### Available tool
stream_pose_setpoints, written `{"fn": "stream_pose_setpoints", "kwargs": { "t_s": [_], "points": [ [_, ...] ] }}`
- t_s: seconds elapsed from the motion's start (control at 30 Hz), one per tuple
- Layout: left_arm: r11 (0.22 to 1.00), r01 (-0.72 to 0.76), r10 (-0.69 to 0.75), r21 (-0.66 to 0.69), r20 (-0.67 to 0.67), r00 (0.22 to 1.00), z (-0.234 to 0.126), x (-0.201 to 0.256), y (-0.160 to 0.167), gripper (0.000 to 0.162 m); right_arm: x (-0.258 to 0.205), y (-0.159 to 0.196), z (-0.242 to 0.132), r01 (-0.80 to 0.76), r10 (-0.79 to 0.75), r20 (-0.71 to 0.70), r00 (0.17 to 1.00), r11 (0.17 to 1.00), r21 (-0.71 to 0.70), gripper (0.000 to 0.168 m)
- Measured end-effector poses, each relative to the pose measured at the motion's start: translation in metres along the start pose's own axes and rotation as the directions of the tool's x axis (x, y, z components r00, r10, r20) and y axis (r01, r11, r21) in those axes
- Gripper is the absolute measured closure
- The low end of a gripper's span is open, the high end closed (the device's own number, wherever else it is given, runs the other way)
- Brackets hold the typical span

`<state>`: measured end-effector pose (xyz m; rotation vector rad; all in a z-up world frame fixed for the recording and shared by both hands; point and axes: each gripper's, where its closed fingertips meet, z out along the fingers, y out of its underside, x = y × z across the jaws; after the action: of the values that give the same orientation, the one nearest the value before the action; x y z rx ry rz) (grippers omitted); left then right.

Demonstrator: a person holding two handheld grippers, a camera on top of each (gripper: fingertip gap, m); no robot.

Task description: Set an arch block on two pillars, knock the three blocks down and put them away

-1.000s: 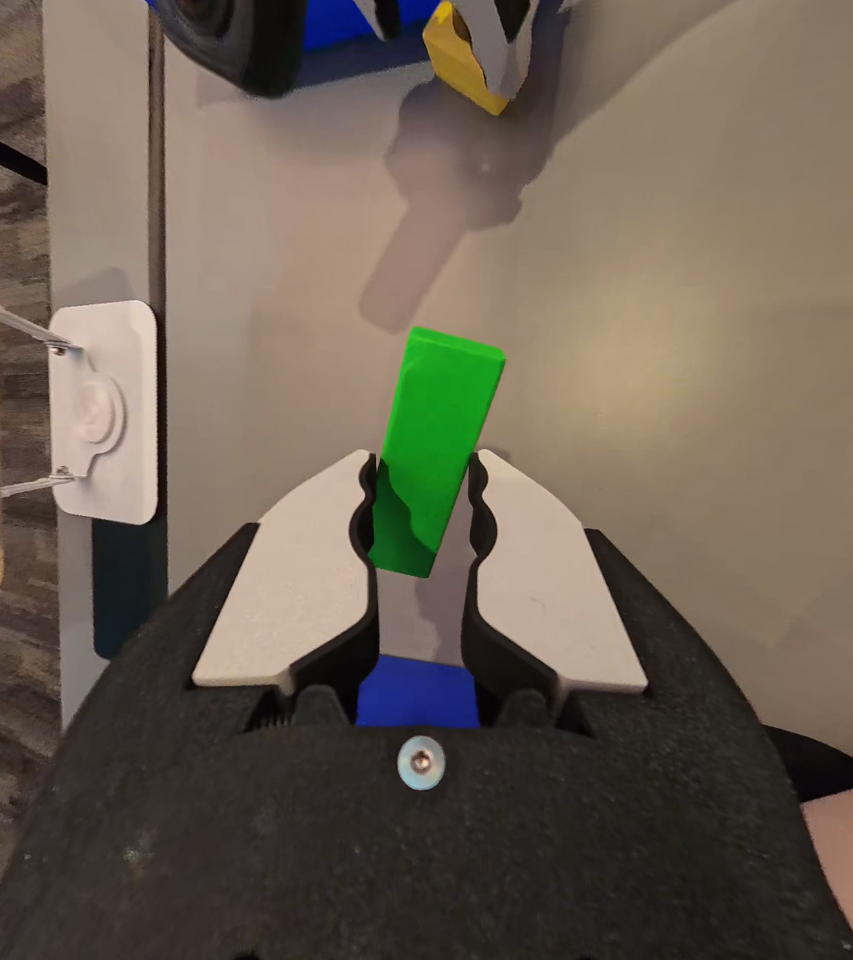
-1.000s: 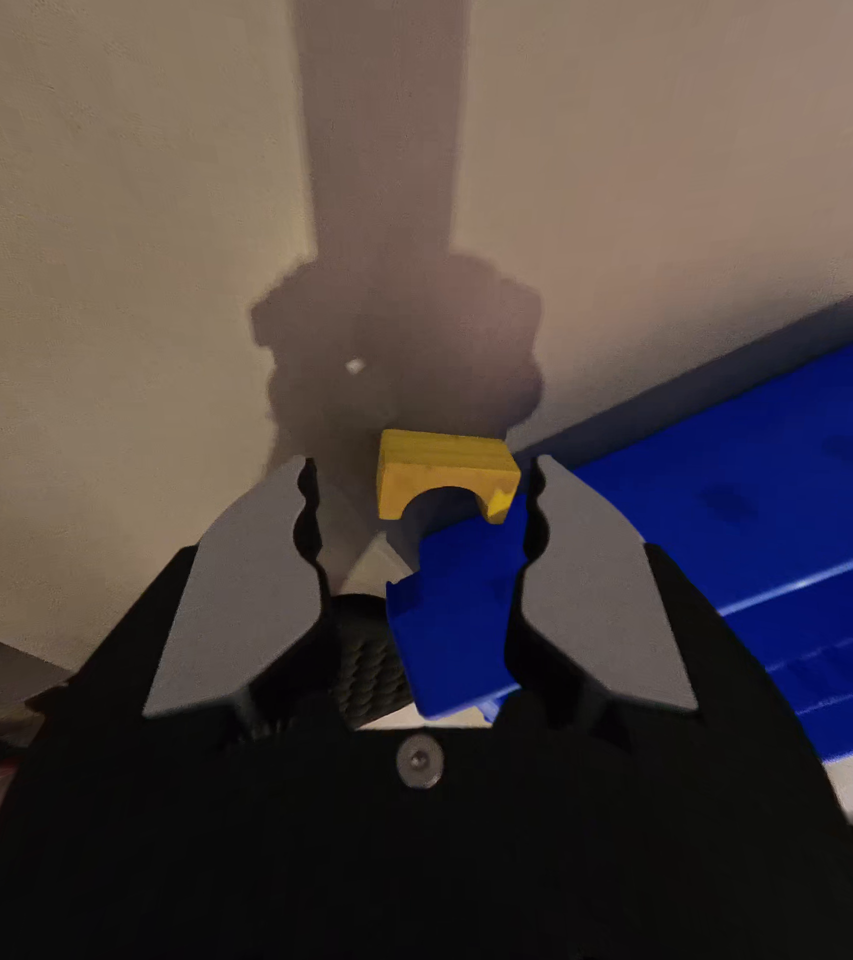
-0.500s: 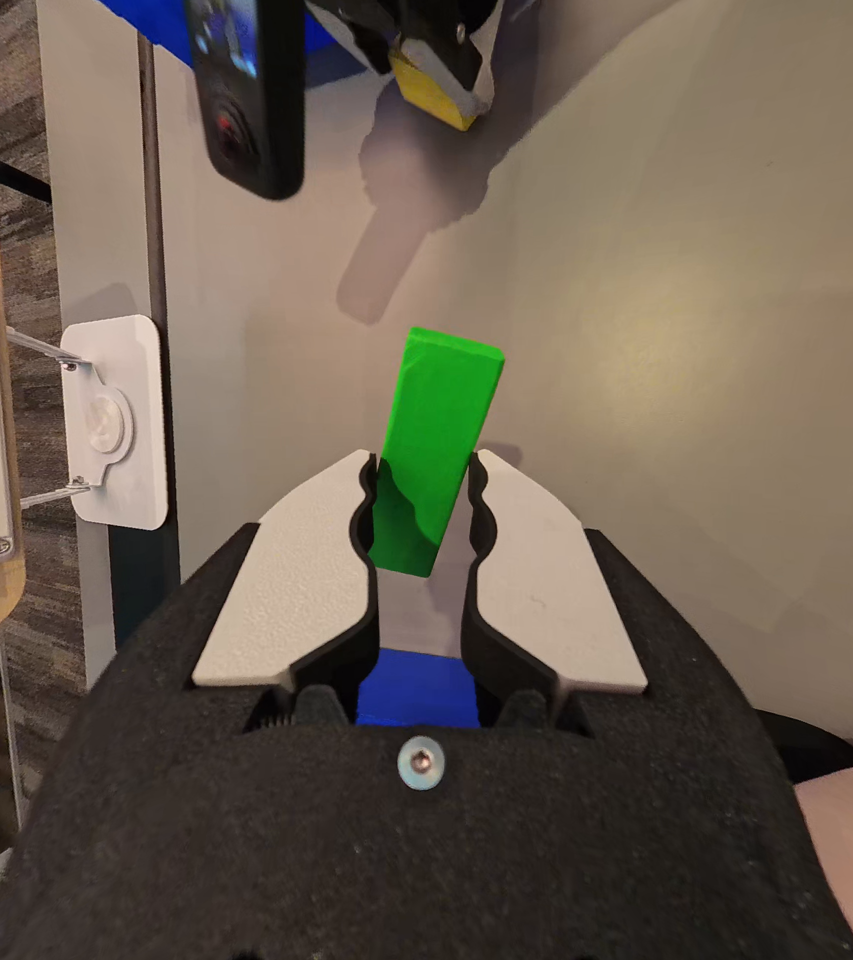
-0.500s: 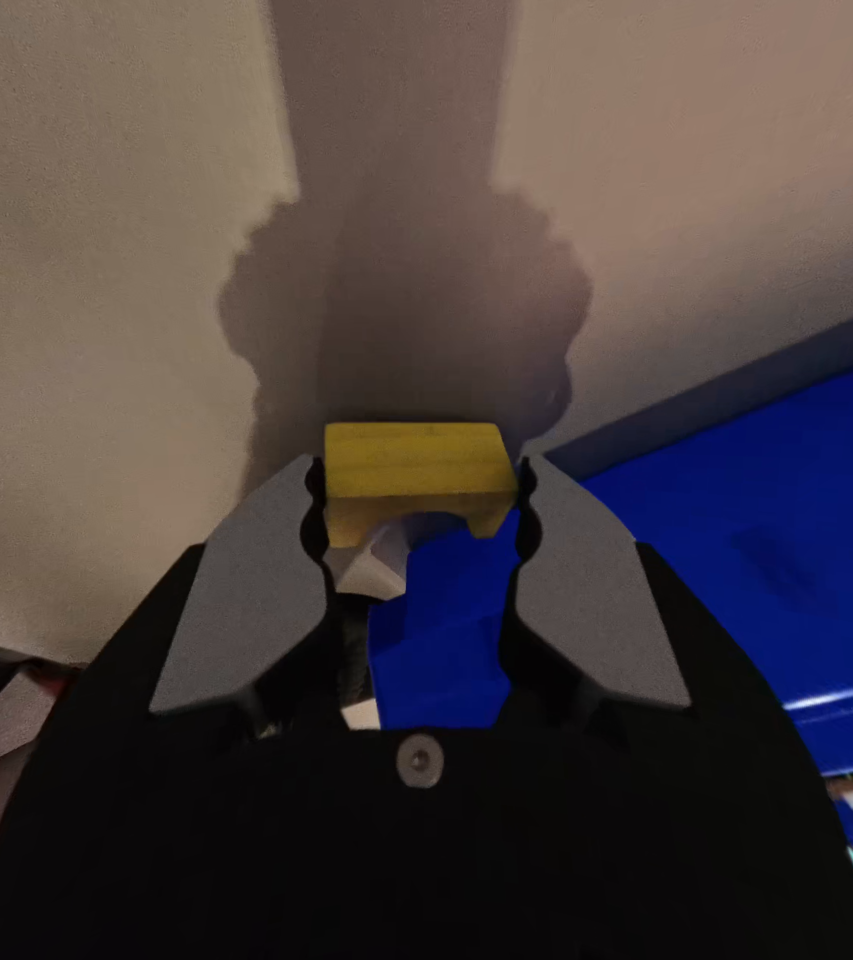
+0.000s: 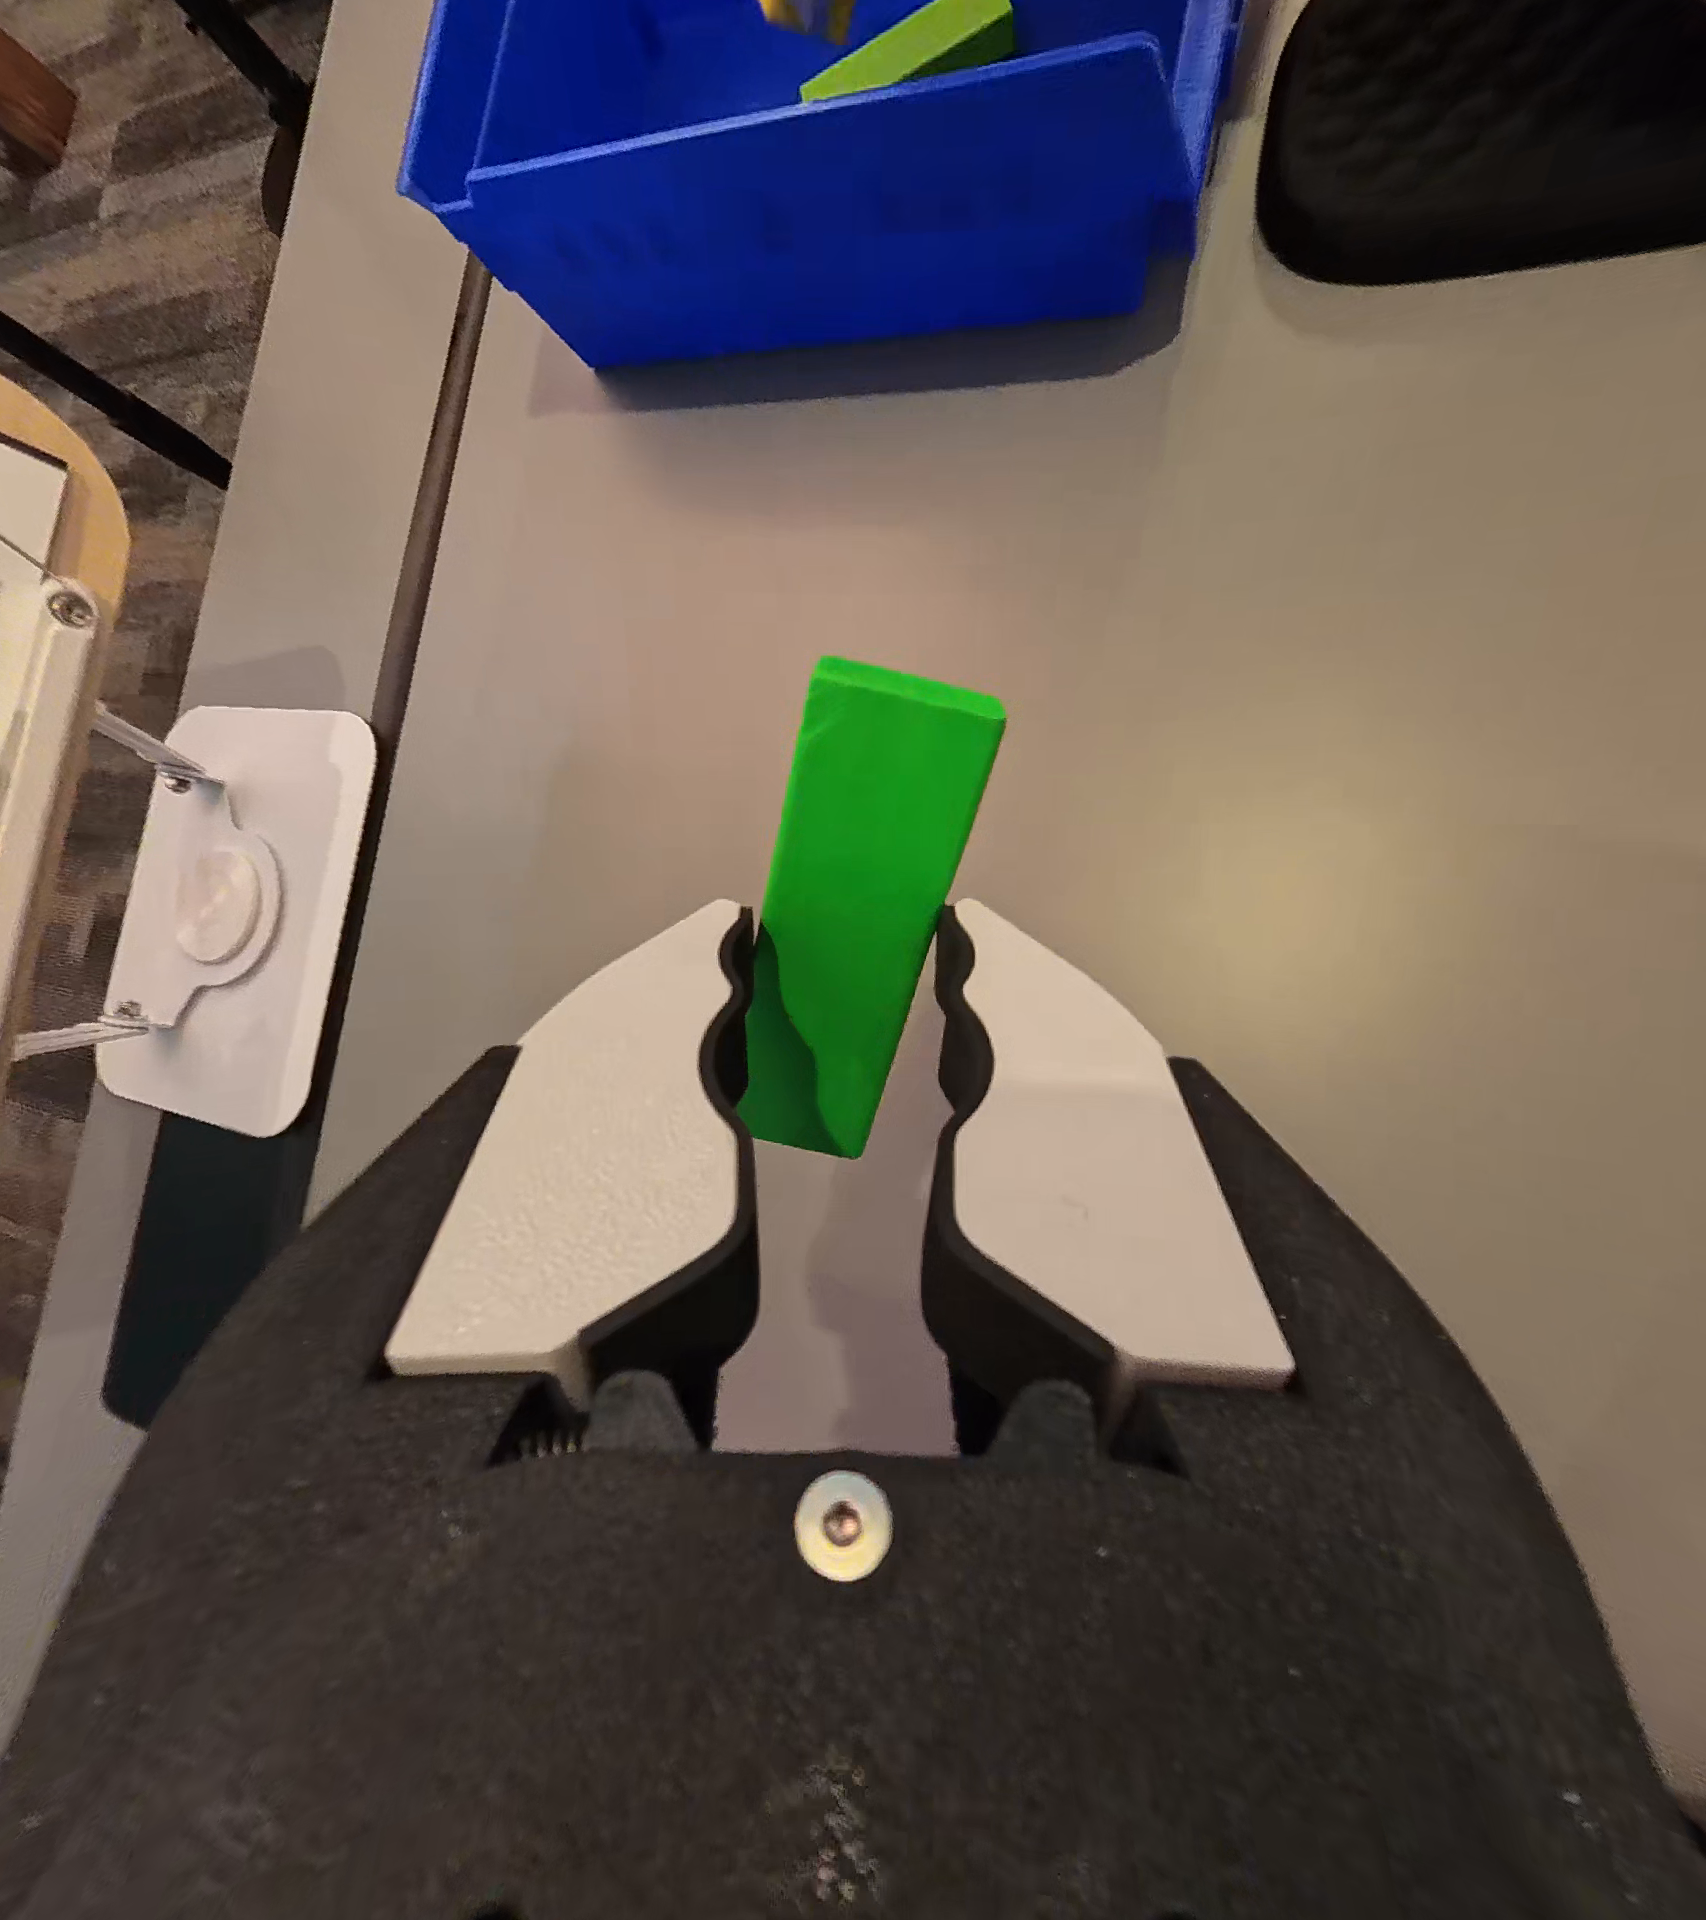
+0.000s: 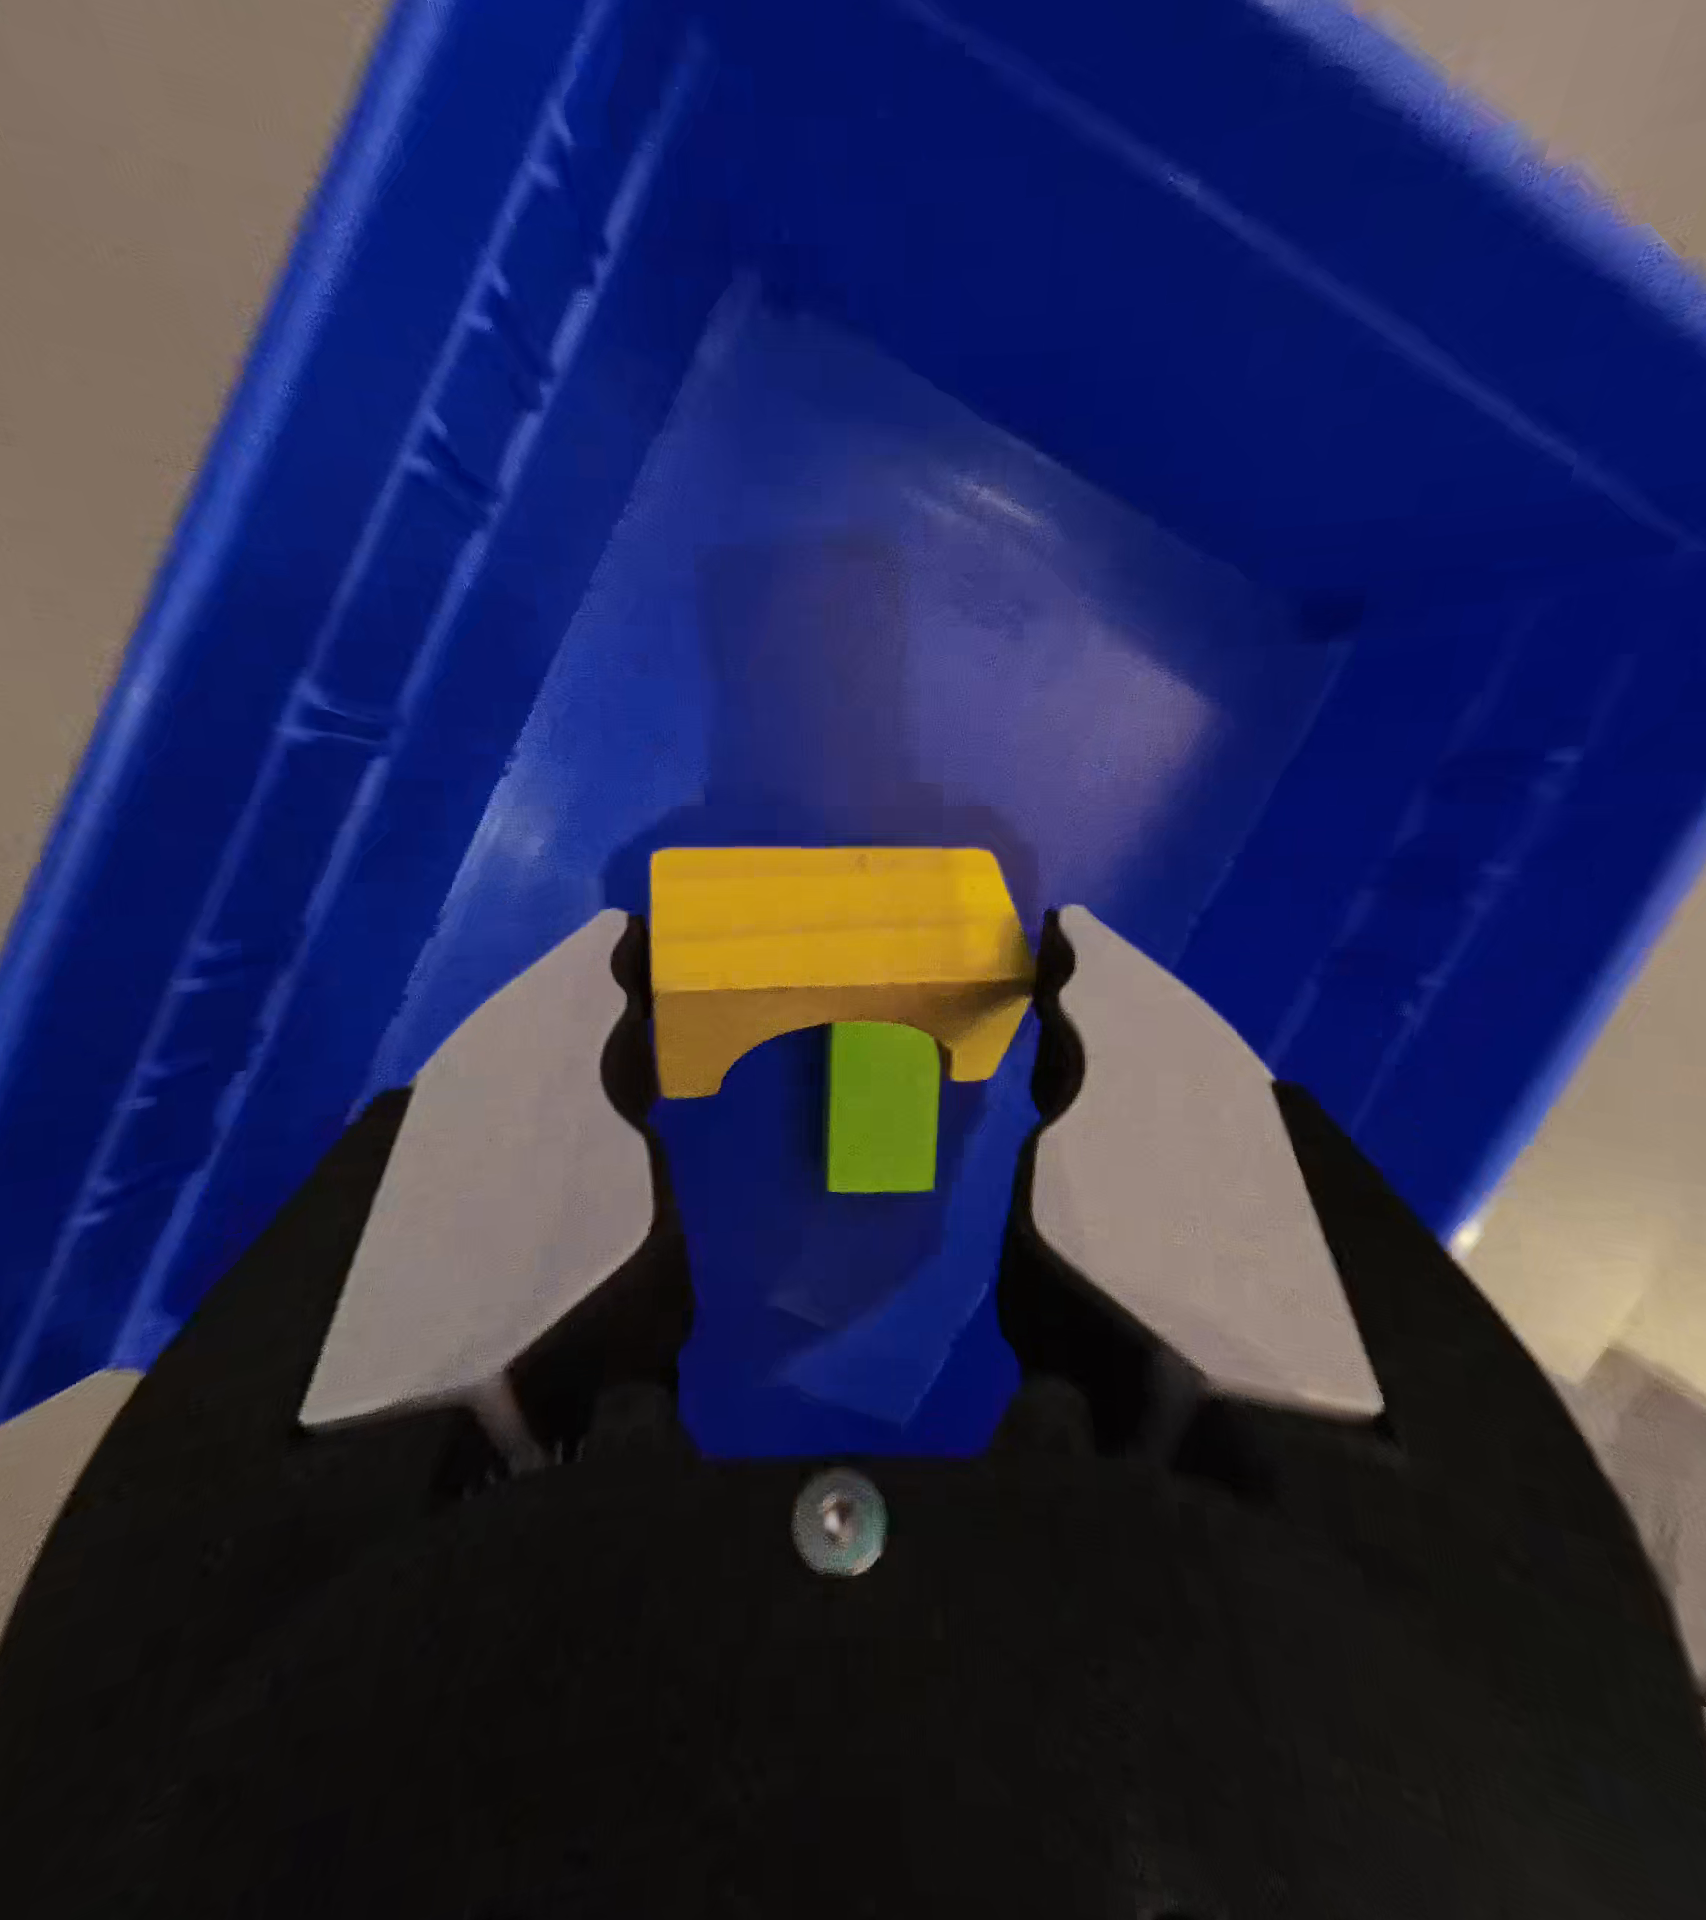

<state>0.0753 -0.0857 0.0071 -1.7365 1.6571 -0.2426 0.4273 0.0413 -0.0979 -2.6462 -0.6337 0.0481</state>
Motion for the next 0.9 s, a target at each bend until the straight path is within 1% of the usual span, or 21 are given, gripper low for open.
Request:
{"fn": "stream_pose_setpoints", "kwargs": {
  "t_s": [0.03,0.07,0.1,0.13,0.2,0.27,0.3,0.33,0.37,0.4,0.47,0.5,0.53,0.57,0.63,0.67,0.73,0.77,0.8,0.83,0.9],
  "points": [
    [1.0,0.014,-0.014,-0.001,-0.005,1.0,0.004,0.0,-0.001,0.129,0.003,0.006,0.015,-0.006,0.007,0.012,1.0,0.999,-0.036,0.095],
    [1.0,0.027,-0.027,-0.004,-0.008,1.0,0.008,-0.001,-0.001,0.129,0.009,0.012,0.025,-0.013,0.012,-0.007,1.0,0.997,-0.076,0.095],
    [0.999,0.037,-0.037,-0.008,-0.005,0.999,0.012,-0.002,-0.001,0.129,0.013,0.017,0.029,-0.008,0.004,-0.034,0.999,0.994,-0.11,0.094],
    [0.999,0.044,-0.044,-0.018,-0.003,0.999,0.016,-0.003,0.0,0.129,0.015,0.016,0.029,0.007,-0.014,-0.055,0.998,0.994,-0.112,0.094],
    [0.998,0.056,-0.055,-0.038,0.005,0.998,0.024,-0.005,0.003,0.129,0.01,-0.002,0.013,0.037,-0.038,-0.071,0.997,0.999,-0.017,0.093],
    [0.996,0.078,-0.078,-0.042,-0.01,0.997,0.029,-0.005,0.005,0.129,-0.01,-0.039,-0.022,0.115,-0.102,-0.081,0.991,0.979,0.171,0.092],
    [0.995,0.091,-0.092,-0.038,-0.025,0.995,0.031,-0.005,0.004,0.129,-0.029,-0.059,-0.046,0.179,-0.16,-0.088,0.983,0.941,0.287,0.092],
    [0.994,0.107,-0.108,-0.031,-0.034,0.994,0.033,-0.005,0.004,0.129,-0.056,-0.078,-0.07,0.248,-0.236,-0.081,0.968,0.882,0.402,0.093],
    [0.992,0.122,-0.123,-0.019,-0.043,0.991,0.034,-0.005,0.002,0.129,-0.091,-0.093,-0.094,0.317,-0.335,-0.059,0.94,0.797,0.514,0.094],
    [0.99,0.138,-0.138,-0.003,-0.059,0.989,0.034,-0.004,0.0,0.129,-0.132,-0.103,-0.118,0.371,-0.45,-0.036,0.892,0.686,0.626,0.094],
    [0.987,0.158,-0.154,0.033,-0.107,0.982,0.033,0.0,-0.006,0.129,-0.216,-0.104,-0.159,0.404,-0.671,-0.006,0.742,0.439,0.803,0.094],
    [0.985,0.167,-0.16,0.043,-0.125,0.979,0.033,0.002,-0.008,0.129,-0.251,-0.098,-0.173,0.4,-0.752,-0.018,0.659,0.329,0.855,0.095],
    [0.984,0.173,-0.165,0.05,-0.134,0.977,0.032,0.003,-0.009,0.129,-0.276,-0.095,-0.179,0.401,-0.797,-0.042,0.603,0.257,0.88,0.095],
    [0.983,0.176,-0.167,0.053,-0.135,0.977,0.032,0.003,-0.01,0.129,-0.296,-0.09,-0.178,0.418,-0.826,-0.047,0.562,0.234,0.878,0.096],
    [0.983,0.172,-0.163,0.058,-0.136,0.977,0.031,0.003,-0.011,0.129,-0.319,-0.085,-0.16,0.471,-0.855,-0.004,0.519,0.281,0.836,0.095],
    [0.984,0.17,-0.16,0.06,-0.139,0.977,0.031,0.004,-0.012,0.129,-0.323,-0.086,-0.152,0.491,-0.852,0.002,0.523,0.303,0.817,0.095],
    [0.984,0.164,-0.153,0.067,-0.144,0.978,0.03,0.006,-0.014,0.129,-0.328,-0.089,-0.136,0.505,-0.847,0.023,0.531,0.338,0.794,0.107],
    [0.984,0.161,-0.149,0.074,-0.147,0.978,0.029,0.007,-0.015,0.129,-0.332,-0.086,-0.128,0.504,-0.856,0.071,0.513,0.367,0.782,0.108],
    [0.984,0.158,-0.144,0.083,-0.154,0.978,0.029,0.008,-0.017,0.129,-0.335,-0.083,-0.122,0.505,-0.86,0.112,0.499,0.393,0.769,0.113],
    [0.984,0.155,-0.14,0.088,-0.153,0.978,0.028,0.008,-0.018,0.13,-0.336,-0.081,-0.117,0.514,-0.864,0.132,0.485,0.404,0.757,0.134],
    [0.987,0.135,-0.123,0.091,-0.122,0.985,0.026,0.004,-0.017,0.129,-0.332,-0.083,-0.118,0.527,-0.864,0.11,0.491,0.395,0.753,0.134]
  ]
}}
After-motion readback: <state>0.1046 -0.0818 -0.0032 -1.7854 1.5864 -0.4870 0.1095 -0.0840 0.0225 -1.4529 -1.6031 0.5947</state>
